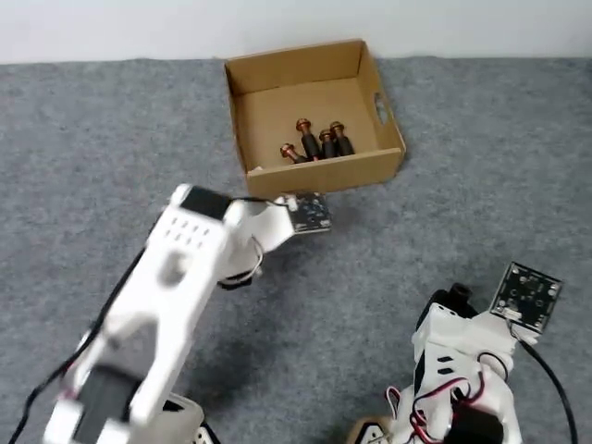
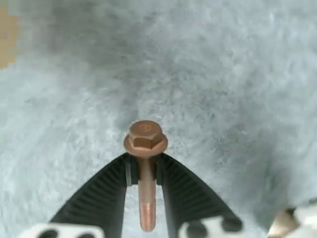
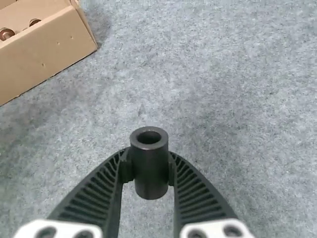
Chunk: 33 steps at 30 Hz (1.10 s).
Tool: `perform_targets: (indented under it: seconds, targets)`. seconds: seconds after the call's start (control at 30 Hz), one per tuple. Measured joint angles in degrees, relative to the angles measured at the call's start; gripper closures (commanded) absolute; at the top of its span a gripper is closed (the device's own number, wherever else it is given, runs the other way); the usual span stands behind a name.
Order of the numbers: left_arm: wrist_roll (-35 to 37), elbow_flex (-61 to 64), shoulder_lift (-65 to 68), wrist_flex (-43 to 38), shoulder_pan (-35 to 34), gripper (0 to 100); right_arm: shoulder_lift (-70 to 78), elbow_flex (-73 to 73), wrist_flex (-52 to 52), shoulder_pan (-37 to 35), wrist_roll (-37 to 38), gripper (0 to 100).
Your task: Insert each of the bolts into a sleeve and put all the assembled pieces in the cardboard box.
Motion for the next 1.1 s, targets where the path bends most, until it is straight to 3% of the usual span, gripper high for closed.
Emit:
perform_targets:
  seconds: [0.23, 0.5, 0.83, 1.1]
  targets:
    - [23.74, 10.46, -20.57, -4.22, 0.0, 99, -0.18, -1.41, 0.97, -4.92, 0.0, 99.1]
    - [39.12, 14.77, -39.3, -6.77, 0.18, 100, -0.62, -1.41, 0.35, -21.45, 0.0, 99.1]
    - [54.42, 31.3, -67.25, -25.14, 0.0, 100, -0.62, -1.41, -1.49, -36.75, 0.0, 99.1]
    - [56.88, 44.04, -87.82, -33.93, 0.09, 100, -0.62, 0.35, -6.15, -49.93, 1.23, 99.1]
